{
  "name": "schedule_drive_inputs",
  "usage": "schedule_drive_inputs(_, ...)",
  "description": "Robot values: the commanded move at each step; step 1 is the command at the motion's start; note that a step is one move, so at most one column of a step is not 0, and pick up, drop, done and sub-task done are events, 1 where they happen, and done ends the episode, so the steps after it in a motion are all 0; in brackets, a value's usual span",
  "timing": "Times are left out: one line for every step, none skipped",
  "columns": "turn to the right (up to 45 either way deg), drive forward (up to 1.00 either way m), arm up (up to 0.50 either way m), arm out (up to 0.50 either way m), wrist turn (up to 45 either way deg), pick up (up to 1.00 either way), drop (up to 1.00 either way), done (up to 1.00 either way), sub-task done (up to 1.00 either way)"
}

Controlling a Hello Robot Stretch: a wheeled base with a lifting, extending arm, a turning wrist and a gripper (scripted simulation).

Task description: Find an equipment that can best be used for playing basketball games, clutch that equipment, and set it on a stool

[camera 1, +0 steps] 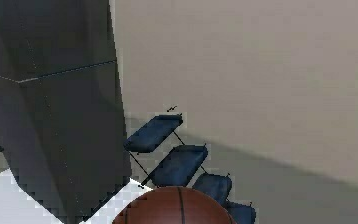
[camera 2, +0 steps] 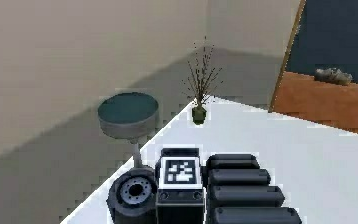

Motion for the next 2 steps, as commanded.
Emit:
schedule_drive_inputs(-3.0, 0.0, 0.0, 0.0, 0.0, 0.0, 0.0, 0.0, 0.0)
schedule_drive_inputs(45.0, 0.0, 0.0, 0.0, 0.0, 0.0, 0.0, 0.0, 0.0)
